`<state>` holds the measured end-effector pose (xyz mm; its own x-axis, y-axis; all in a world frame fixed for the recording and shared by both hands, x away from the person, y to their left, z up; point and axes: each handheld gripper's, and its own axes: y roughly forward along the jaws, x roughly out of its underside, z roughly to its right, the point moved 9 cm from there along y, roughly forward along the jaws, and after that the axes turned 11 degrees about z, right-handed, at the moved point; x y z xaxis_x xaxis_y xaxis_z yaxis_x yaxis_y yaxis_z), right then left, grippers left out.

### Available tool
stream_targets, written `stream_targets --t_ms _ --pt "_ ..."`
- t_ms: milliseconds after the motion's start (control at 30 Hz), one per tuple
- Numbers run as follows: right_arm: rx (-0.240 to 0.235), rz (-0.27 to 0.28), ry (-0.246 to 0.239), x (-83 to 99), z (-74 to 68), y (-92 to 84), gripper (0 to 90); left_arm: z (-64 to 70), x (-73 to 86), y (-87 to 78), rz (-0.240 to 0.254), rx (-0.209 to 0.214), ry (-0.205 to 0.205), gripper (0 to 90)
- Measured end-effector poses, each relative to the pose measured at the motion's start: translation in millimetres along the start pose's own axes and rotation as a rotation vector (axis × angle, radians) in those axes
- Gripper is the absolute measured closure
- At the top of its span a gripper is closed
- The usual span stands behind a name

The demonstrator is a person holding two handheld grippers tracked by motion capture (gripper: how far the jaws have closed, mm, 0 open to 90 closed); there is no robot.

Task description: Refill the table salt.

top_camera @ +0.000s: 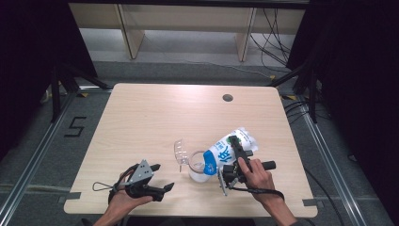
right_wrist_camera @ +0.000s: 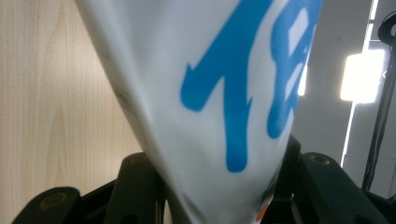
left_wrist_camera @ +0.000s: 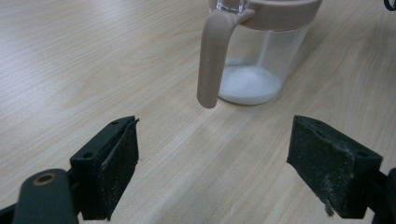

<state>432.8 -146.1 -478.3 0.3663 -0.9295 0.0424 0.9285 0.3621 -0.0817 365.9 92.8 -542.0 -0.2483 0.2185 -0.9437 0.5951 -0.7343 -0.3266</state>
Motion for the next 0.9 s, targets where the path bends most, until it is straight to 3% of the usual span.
stream_targets --t_ms 367,500,900 --pt "-0.005 -0.004 0.019 0.5 -1.8 -0.4 58.5 0.0 -0.1 -0.1 0.001 0.0 0.0 15.9" --pt "-0.007 0.006 -0.005 -0.5 0.4 0.4 58.7 -0.1 -0.3 -0.2 0.002 0.001 0.002 15.8" --pt "-0.018 -0.01 0.001 0.4 -0.6 -0.9 59.0 -0.1 -0.3 -0.2 0.001 0.0 0.001 15.9"
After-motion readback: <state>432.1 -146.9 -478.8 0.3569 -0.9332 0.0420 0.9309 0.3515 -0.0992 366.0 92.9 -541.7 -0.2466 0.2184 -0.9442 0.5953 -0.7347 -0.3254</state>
